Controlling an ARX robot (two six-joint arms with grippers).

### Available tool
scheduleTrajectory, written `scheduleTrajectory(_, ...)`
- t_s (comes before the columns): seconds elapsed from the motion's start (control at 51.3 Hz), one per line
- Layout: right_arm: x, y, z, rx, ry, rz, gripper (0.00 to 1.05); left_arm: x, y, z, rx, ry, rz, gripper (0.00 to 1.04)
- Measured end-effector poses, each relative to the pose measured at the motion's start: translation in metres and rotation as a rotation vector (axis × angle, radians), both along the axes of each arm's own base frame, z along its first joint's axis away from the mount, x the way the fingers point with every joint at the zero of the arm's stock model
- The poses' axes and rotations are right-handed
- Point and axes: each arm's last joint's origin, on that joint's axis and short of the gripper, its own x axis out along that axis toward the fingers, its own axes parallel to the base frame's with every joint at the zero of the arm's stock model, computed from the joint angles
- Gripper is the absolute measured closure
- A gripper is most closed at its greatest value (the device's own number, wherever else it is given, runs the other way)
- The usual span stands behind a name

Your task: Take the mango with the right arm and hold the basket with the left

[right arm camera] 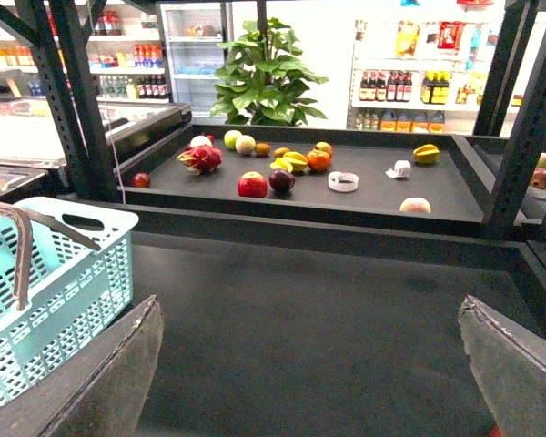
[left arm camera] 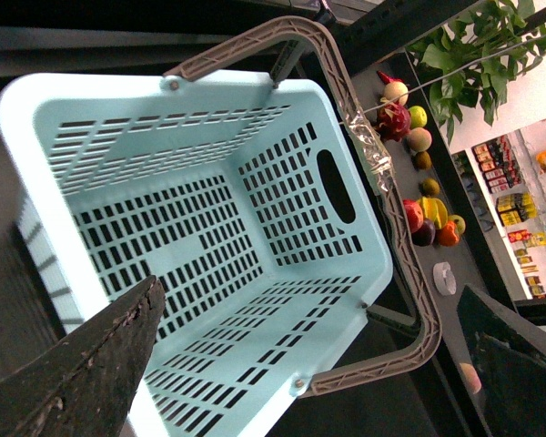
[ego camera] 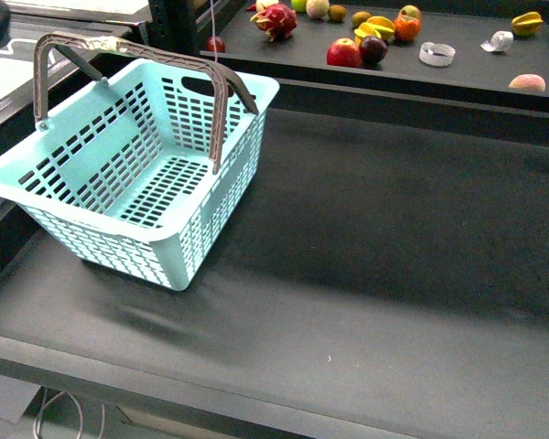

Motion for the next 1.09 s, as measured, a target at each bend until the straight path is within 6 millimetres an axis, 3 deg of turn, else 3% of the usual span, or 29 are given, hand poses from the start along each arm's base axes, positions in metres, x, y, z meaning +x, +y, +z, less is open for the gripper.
scheduleTrajectory(0.156,0.000,0.000,0.000,0.000,0.000,0.000,0.08,0.045,-0.016,-0.009,-0.078,-0.021,-0.040,0.08)
scheduleTrajectory(0.37,0.000,0.000,0.000,0.000,0.000,0.000,0.08,0.121,-0.043,-0.044,-0.138,0.016,-0.093,0.08)
scheduleTrajectory(0.624,0.000,0.000,0.000,0.000,0.000,0.000,0.08,0.195,-0.057,-0.044,-0.157,-0.029,-0.140,0.08)
scheduleTrajectory(0.858,0.000,0.000,0.000,0.000,0.000,0.000,0.08,0.217,-0.061,-0.047,-0.159,-0.034,-0.151,0.08)
scheduleTrajectory(1.092,0.000,0.000,0.000,0.000,0.000,0.000,0.08,0.215,-0.062,-0.049,-0.158,-0.026,-0.155,0.47)
